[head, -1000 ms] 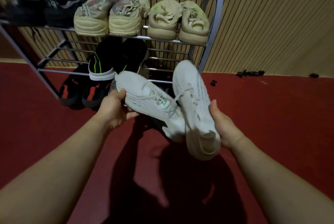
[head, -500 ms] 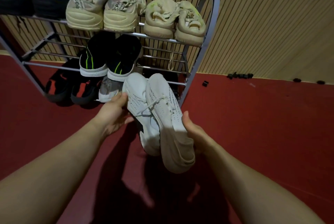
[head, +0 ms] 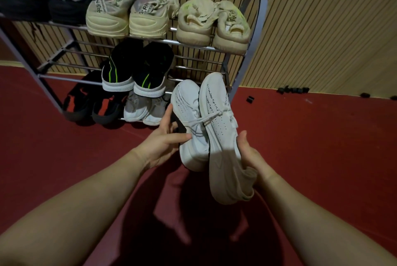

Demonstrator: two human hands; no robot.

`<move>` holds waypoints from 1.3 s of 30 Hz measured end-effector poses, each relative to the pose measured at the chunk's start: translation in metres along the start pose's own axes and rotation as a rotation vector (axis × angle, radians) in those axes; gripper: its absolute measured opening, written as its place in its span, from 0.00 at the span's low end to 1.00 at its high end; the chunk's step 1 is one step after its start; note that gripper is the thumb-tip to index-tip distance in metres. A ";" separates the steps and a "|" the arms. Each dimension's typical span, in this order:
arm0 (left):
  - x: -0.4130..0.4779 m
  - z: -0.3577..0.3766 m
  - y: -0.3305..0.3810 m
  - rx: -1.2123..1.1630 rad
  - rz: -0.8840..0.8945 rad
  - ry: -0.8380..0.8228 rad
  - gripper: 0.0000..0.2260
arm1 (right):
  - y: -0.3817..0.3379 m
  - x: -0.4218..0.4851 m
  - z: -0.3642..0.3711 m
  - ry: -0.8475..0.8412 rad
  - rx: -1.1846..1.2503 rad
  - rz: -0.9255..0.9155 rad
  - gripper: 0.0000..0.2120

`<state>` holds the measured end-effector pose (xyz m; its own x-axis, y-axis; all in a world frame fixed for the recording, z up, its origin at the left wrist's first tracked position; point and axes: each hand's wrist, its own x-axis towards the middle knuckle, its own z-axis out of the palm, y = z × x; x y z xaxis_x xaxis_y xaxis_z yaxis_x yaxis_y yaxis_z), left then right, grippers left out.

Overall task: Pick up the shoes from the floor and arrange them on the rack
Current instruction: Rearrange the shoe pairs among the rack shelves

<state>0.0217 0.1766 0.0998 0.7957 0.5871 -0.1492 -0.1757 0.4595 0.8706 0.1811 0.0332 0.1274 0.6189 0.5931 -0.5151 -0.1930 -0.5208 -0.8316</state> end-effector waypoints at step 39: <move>0.028 -0.037 0.035 0.038 -0.195 0.050 0.33 | -0.058 0.059 0.035 -0.028 0.286 -0.056 0.26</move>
<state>0.0163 0.2340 0.1083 0.7824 0.5221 -0.3394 0.0017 0.5433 0.8396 0.2018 0.1198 0.1383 0.6139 0.6350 -0.4688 -0.3682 -0.2950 -0.8817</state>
